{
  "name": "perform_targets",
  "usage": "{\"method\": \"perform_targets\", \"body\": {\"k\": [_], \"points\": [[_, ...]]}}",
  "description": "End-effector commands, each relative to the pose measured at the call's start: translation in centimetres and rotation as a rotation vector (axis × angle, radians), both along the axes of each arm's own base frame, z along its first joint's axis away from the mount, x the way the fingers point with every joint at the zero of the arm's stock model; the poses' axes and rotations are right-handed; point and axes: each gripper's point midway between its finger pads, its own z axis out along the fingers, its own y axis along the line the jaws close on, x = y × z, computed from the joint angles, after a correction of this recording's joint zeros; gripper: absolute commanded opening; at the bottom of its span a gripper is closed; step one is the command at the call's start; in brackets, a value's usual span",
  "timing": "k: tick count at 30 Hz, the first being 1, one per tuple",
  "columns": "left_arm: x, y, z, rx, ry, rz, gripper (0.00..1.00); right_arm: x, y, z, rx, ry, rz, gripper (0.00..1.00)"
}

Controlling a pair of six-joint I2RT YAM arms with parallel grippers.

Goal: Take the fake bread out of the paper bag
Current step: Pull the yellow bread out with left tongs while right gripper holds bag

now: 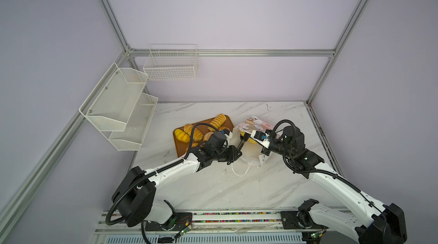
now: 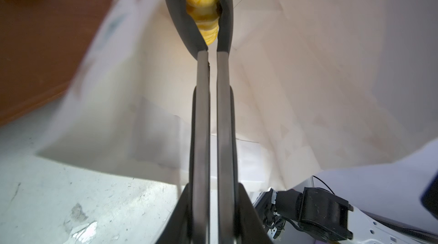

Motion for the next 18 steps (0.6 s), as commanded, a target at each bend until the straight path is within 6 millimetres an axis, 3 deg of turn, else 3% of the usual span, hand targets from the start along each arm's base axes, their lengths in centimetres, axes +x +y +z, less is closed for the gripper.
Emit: {"method": "perform_targets", "body": {"k": [1,9,12,18], "points": [[0.0,1.4,4.0,-0.03,-0.127,0.014,0.06,2.0,-0.6,4.5,0.104,-0.069,-0.11,0.0],[-1.9,3.5,10.1,0.001,-0.261,-0.036,0.04,6.2,-2.1,6.8,0.213,0.002,-0.34,0.0],[-2.5,4.6,12.6,0.017,-0.316,-0.026,0.01,8.5,-2.9,7.0,0.262,0.056,-0.421,0.0],[-4.0,7.2,19.0,-0.034,-0.503,0.008,0.0,14.2,-6.3,6.7,0.412,0.204,-0.55,0.0]]}}
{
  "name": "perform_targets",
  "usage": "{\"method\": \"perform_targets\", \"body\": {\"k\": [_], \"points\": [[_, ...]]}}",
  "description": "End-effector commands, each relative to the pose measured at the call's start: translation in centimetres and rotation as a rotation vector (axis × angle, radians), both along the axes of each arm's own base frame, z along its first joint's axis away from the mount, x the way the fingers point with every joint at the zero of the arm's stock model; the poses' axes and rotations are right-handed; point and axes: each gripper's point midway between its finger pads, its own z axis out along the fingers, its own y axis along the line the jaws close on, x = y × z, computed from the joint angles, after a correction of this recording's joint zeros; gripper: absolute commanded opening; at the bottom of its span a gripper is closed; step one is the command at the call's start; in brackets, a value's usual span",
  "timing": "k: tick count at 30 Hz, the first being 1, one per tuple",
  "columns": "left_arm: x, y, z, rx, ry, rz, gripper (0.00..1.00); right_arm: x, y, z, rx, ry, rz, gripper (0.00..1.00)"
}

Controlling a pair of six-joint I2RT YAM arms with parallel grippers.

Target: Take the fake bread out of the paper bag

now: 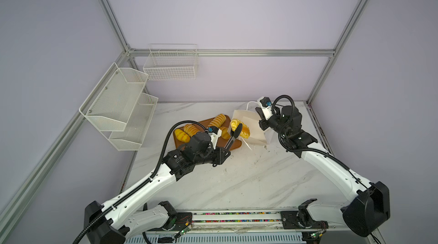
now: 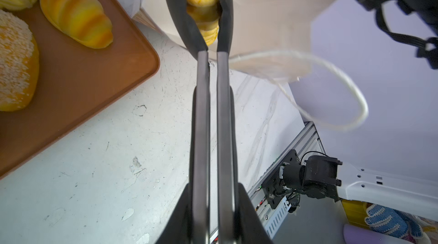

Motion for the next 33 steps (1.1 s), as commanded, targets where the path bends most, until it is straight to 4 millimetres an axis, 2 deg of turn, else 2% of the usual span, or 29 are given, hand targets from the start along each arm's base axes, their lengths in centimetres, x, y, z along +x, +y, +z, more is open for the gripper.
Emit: {"method": "perform_targets", "body": {"k": [1,5,8,11,13,17,20,23,28,33], "points": [[0.0,1.6,11.5,-0.136,-0.31,0.025,0.0,3.2,-1.9,0.4,0.153,0.07,-0.09,0.0],[-0.1,4.0,14.3,-0.148,-0.415,0.112,0.0,6.6,-2.2,-1.3,0.201,0.157,-0.117,0.0],[-0.1,6.6,16.3,-0.152,-0.489,0.221,0.0,9.3,-3.7,-2.7,0.245,0.22,-0.187,0.0],[-0.3,9.8,17.2,-0.151,-0.544,0.352,0.0,11.7,-5.3,-3.1,0.269,0.259,-0.278,0.0],[-0.6,11.4,17.1,-0.14,-0.555,0.415,0.0,12.7,-5.5,-3.0,0.271,0.285,-0.3,0.08],[-0.8,13.3,15.3,-0.084,-0.499,0.493,0.0,13.7,-5.2,-2.0,0.28,0.309,-0.297,0.34],[-0.5,13.3,13.5,-0.054,-0.434,0.505,0.0,13.7,-5.3,-0.6,0.296,0.291,-0.298,0.51],[-0.2,12.9,11.3,0.006,-0.362,0.503,0.0,13.6,-5.4,1.2,0.313,0.258,-0.295,0.62],[0.2,12.2,7.1,0.158,-0.234,0.47,0.0,13.1,-5.3,4.1,0.319,0.228,-0.28,0.67],[0.6,10.6,3.0,0.325,-0.091,0.377,0.0,12.2,-5.9,7.2,0.321,0.177,-0.284,0.7]]}}
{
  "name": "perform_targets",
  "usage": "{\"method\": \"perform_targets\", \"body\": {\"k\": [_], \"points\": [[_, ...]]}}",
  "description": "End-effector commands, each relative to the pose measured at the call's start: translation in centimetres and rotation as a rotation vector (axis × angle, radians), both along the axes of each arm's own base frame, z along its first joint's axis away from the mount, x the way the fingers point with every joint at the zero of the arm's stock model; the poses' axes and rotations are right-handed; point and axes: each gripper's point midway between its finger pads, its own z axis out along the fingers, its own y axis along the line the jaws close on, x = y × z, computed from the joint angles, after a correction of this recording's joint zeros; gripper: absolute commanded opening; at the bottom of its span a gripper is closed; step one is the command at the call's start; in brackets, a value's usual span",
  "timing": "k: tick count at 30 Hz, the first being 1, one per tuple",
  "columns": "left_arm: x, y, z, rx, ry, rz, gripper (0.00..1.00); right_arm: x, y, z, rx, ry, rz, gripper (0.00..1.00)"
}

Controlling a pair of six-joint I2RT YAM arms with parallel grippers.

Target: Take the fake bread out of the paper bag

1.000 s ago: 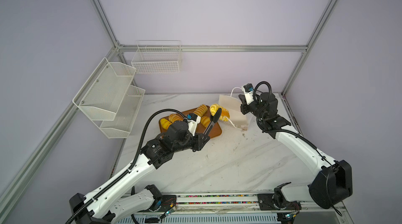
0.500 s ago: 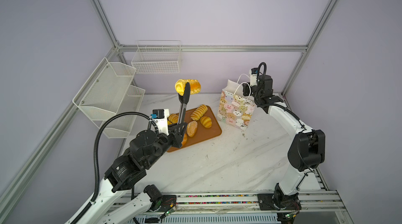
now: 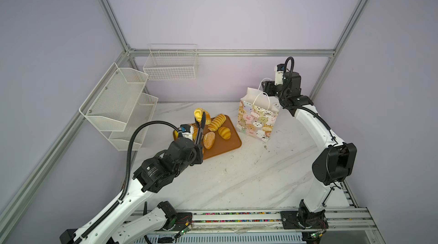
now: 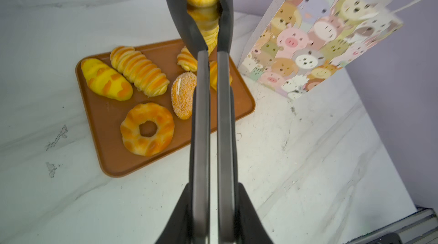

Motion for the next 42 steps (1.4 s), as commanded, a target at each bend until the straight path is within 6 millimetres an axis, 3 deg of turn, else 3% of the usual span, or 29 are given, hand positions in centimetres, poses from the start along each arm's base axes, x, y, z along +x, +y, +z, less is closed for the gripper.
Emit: {"method": "perform_targets", "body": {"k": [1,4,7,16,22,30,37,42], "points": [[0.2,-0.6,2.0,0.016,0.039,-0.021,0.0,-1.9,-0.7,4.0,0.008,-0.054,-0.013,0.7],[0.5,-1.5,-0.1,0.104,0.136,-0.03,0.0,-2.7,-1.0,5.7,0.008,-0.085,-0.014,0.72],[0.7,-2.5,-0.9,0.188,0.159,-0.044,0.0,-3.4,-1.3,7.1,0.006,-0.094,-0.024,0.72],[1.7,-6.3,-2.9,0.5,0.247,-0.073,0.02,-5.8,-2.8,8.7,-0.03,-0.113,-0.066,0.73],[1.8,-7.4,-2.4,0.581,0.255,-0.082,0.03,-6.9,-2.7,7.7,-0.035,-0.092,-0.047,0.74],[2.1,-8.7,-5.4,0.75,0.357,-0.082,0.06,-8.9,-3.1,4.3,-0.051,-0.027,-0.036,0.74],[2.8,-8.8,-7.8,0.905,0.407,-0.067,0.09,-10.2,-2.9,2.9,-0.051,-0.006,-0.01,0.74],[2.7,-9.9,-9.4,0.916,0.429,-0.095,0.3,-10.1,-2.6,2.9,-0.042,-0.004,0.003,0.74]]}}
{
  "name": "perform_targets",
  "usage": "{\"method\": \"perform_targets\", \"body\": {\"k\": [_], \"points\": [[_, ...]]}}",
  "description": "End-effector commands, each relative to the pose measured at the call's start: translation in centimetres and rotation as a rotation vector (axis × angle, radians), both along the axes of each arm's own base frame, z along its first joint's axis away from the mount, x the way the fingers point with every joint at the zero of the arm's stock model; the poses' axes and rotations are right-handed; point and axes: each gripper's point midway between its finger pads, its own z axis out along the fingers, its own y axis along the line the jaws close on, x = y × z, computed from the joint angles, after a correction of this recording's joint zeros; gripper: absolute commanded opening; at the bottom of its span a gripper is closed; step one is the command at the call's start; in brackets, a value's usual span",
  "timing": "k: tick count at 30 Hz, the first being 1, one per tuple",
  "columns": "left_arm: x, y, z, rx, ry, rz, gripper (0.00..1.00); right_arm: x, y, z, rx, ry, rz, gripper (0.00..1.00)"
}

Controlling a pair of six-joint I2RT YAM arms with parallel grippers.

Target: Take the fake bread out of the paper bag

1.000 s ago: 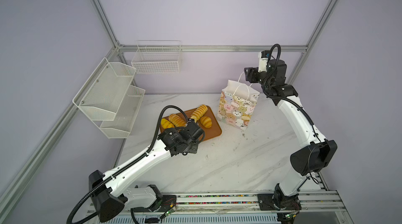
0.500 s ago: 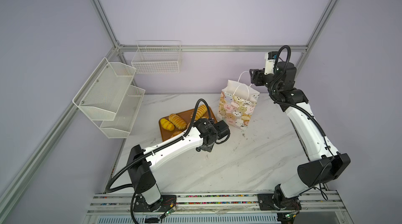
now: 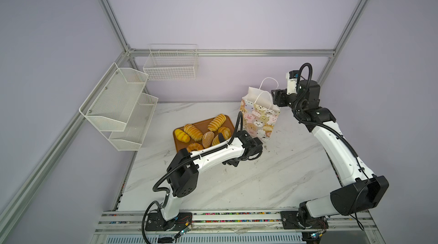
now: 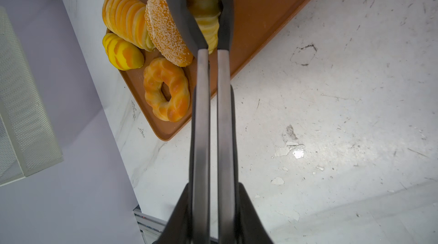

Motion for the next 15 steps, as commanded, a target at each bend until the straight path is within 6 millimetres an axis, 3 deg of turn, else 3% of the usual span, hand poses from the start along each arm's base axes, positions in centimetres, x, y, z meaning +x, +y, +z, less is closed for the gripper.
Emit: {"method": "perform_targets", "body": {"k": [1,8,15], "points": [[0.1,-0.3,1.6,-0.027,-0.013,0.015,0.33,-0.3,0.3,0.7,0.014,-0.018,0.019,0.74],[0.1,-2.1,1.7,-0.153,-0.01,-0.036,0.41,-0.2,0.5,0.4,0.026,-0.003,0.028,0.74],[-0.5,-2.3,2.5,-0.212,0.01,-0.048,0.46,0.0,0.9,-0.1,0.036,0.018,0.043,0.74]]}}
